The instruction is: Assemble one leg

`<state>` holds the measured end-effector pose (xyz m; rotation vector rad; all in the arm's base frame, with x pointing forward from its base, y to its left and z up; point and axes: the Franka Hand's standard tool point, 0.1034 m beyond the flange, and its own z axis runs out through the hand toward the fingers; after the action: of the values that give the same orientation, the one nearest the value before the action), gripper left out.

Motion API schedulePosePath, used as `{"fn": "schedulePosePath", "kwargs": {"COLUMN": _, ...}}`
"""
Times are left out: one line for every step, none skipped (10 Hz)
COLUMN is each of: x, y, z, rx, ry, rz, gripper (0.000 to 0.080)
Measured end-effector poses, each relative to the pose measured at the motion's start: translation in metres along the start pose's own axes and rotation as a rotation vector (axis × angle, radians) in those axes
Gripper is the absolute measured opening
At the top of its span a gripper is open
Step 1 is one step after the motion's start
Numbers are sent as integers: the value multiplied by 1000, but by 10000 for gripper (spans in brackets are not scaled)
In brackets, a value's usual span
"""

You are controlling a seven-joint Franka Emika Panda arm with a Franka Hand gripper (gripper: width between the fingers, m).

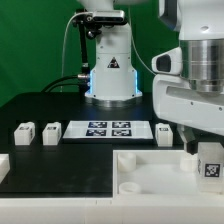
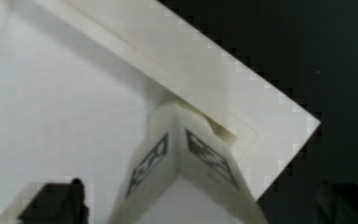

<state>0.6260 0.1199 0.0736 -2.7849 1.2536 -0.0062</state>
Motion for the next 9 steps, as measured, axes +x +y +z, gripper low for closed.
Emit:
{"fn": "schedulePosePath", "kwargs": {"x": 0, "y": 0, "z": 0, "rx": 0, "ry": 0, "rz": -113, "gripper": 647}}
{"fn": "schedulePosePath", "kwargs": {"x": 1, "y": 0, "z": 0, "rx": -3, "ry": 8, "rz": -257, "gripper": 649}}
{"fn": "schedulePosePath", "kwargs": {"x": 3, "y": -2, "z": 0, "rx": -4, "ry": 37, "rz": -479, "gripper": 649}}
{"fn": "schedulePosePath", "kwargs": {"x": 6, "y": -1, "z": 1, "rx": -3, "ry": 55, "rz": -664, "gripper": 649}}
{"fn": "schedulePosePath", "kwargs": {"x": 9, "y": 0, "z": 1, "rx": -7, "ry": 60, "rz": -819, "gripper": 649}}
{"fn": "schedulePosePath", "kwargs": {"x": 10, "y": -1, "z": 0, "rx": -5, "ry": 67, "rz": -876, "gripper": 649}}
{"fn": "schedulePosePath", "kwargs": {"x": 10, "y": -1, "z": 0, "rx": -6, "ry": 66, "rz": -884, "gripper": 649}}
{"fn": "schedulePosePath", "kwargs": {"x": 10, "y": -1, "z": 0, "rx": -4, "ry": 65, "rz": -831, "gripper": 515}}
{"fn": "schedulePosePath", "kwargs": {"x": 10, "y": -1, "z": 1, "rx": -1, "ry": 64, "rz": -798, "gripper": 515}}
